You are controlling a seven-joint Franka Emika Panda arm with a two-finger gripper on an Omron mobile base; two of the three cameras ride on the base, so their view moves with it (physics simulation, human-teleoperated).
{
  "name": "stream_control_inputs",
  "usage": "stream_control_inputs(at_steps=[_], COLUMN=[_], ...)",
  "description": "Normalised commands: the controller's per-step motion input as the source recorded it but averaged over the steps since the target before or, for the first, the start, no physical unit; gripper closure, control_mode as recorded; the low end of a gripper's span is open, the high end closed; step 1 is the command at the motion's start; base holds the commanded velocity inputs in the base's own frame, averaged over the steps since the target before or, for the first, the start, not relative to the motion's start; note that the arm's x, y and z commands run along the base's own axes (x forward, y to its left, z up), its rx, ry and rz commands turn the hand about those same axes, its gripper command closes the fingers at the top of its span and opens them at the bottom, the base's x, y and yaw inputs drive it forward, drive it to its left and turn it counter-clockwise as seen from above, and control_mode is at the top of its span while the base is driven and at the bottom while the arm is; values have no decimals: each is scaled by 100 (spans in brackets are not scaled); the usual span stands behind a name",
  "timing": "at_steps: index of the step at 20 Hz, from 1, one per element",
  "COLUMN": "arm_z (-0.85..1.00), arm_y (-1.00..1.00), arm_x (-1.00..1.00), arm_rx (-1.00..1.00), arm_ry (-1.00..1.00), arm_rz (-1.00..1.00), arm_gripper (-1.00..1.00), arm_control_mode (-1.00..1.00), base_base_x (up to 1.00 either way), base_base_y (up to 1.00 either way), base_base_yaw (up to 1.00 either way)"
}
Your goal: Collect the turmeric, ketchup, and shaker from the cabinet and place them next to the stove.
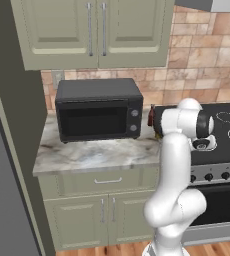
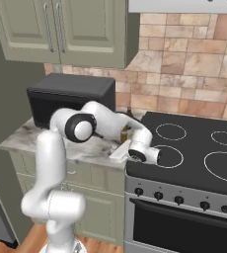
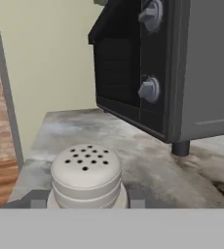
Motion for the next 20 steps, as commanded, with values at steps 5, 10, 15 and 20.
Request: stream_control_inputs(at_steps=[5, 10, 15, 20], arm_z=[-3, -4, 0, 19], arm_y=[-5, 4, 7, 0], arm_x=[16, 5, -18, -20], arm_rx=[5, 1, -1, -2], arm_ry=[0, 0, 0, -2], arm_rz=[4, 1, 0, -5], arm_gripper=[100, -100, -100, -100], arm_control_mode=[-100, -100, -100, -100], base_base_x=[0, 0, 0, 0], base_base_y=[0, 0, 0, 0], base_base_yaw=[0, 0, 0, 0])
